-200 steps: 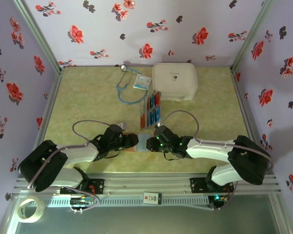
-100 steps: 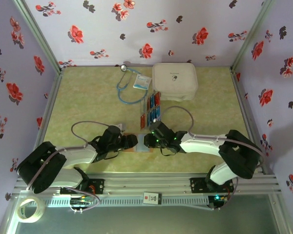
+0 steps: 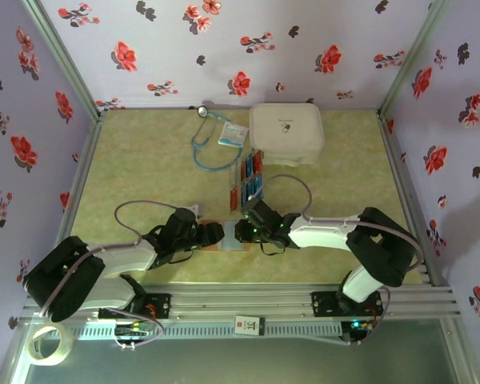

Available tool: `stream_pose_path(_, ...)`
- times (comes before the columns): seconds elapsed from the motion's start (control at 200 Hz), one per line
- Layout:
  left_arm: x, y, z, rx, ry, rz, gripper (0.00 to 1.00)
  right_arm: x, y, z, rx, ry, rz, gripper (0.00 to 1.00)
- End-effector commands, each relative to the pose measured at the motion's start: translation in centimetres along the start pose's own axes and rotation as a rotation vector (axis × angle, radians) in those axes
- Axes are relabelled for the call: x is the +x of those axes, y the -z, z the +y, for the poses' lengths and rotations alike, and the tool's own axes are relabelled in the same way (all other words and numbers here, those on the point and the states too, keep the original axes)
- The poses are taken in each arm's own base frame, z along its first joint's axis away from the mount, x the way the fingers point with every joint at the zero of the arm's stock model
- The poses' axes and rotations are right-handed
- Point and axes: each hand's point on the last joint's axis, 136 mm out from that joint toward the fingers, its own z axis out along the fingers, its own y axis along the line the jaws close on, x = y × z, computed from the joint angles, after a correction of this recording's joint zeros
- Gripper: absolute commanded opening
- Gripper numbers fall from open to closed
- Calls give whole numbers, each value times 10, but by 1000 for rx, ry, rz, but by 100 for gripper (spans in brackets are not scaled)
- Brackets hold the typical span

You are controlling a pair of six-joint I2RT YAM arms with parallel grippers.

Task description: Put the credit cards into the card holder

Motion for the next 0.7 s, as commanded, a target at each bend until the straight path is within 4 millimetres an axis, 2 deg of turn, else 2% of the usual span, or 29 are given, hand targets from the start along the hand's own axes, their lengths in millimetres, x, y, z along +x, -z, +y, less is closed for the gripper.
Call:
stream_pose_path(0.0, 11, 3, 22, -84, -8, 43, 55, -9, -4, 6, -12, 17, -11, 20)
stream_pose_path(0.09, 12, 4, 24, -91, -14, 49, 55, -8, -8, 3, -5, 16, -3, 19)
stream_pose_path(0.105, 5, 4, 14, -74, -19, 35, 55, -8, -8, 2, -5, 16, -1, 19)
stream_pose_path(0.17, 2, 7, 11, -73, -27, 32, 55, -7, -10, 1, -3, 12, 3, 19)
stream_pose_path(0.34, -2, 16, 8, -81, -47, 37, 56, -6, -4, 1, -13, 6, -2, 19)
stream_pose_path(0.53, 2, 19, 17, -98, -45, 42, 56, -13, 10, 4, -15, 10, -37, 21)
stream_pose_path(0.695, 3, 14, 19, -97, -37, 42, 56, -20, 10, -2, 4, 5, -45, 22)
